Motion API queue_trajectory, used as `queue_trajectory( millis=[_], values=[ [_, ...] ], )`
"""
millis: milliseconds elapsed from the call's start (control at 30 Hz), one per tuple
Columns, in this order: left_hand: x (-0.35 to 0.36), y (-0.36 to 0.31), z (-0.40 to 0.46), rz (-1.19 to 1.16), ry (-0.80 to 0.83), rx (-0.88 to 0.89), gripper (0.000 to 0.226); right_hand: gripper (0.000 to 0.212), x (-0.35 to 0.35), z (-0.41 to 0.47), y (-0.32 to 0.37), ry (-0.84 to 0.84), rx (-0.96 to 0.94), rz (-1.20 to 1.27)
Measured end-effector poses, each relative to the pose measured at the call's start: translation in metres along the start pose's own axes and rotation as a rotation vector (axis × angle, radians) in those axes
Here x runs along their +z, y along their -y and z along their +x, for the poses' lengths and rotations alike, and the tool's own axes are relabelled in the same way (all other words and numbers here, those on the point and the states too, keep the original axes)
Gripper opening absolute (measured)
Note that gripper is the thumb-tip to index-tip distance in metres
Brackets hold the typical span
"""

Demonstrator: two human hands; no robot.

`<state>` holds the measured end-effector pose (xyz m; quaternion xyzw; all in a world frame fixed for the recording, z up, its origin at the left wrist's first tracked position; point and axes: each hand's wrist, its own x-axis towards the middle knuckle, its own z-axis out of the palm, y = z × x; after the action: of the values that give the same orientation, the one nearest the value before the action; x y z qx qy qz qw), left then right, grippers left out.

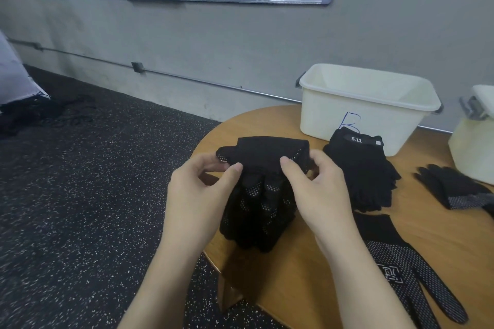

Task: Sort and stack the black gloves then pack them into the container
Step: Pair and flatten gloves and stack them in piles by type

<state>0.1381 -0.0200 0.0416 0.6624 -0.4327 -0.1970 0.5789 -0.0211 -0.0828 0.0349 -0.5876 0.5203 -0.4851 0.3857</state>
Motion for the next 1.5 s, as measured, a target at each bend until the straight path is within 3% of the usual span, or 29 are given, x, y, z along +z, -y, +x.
queue_trajectory(
  millis=[233,367,533,667,900,1067,1200,1300,1400,1500],
  values=[
    [0.007,-0.001,0.002,0.1,-0.064,0.18,0.032,0.046,-0.009,0.001,0.007,-0.042,-0.265,-0.209],
    [0.019,0.001,0.003,0.167,-0.005,0.286,0.034,0.045,0.0,-0.002,0.003,0.073,-0.374,-0.317],
    [0.028,0.011,0.002,0.296,0.133,0.329,0.048,0.062,0.009,-0.008,-0.001,0.19,-0.448,-0.515],
    [0.032,0.019,-0.005,0.261,0.111,0.301,0.039,0.066,0.014,-0.014,-0.01,0.208,-0.452,-0.649],
    [0.037,0.028,-0.013,0.161,0.077,0.234,0.038,0.062,0.011,-0.018,-0.011,0.287,-0.297,-0.647],
    [0.031,0.023,-0.014,0.239,0.085,0.288,0.039,0.076,-0.014,-0.026,-0.006,0.345,-0.224,-0.68],
    [0.027,0.007,-0.022,0.436,-0.057,0.377,0.039,0.081,-0.053,-0.04,-0.006,0.273,-0.241,-0.66],
    [0.036,-0.014,-0.047,0.417,-0.114,0.453,0.035,0.076,-0.09,-0.055,-0.014,0.194,-0.237,-0.703],
    [0.06,-0.029,-0.084,0.32,0.041,0.577,0.034,0.07,-0.128,-0.07,-0.026,0.1,-0.222,-0.738],
    [0.092,-0.029,-0.115,0.312,0.378,0.629,0.041,0.062,-0.168,-0.083,-0.041,0.012,-0.176,-0.8]
  ],
)
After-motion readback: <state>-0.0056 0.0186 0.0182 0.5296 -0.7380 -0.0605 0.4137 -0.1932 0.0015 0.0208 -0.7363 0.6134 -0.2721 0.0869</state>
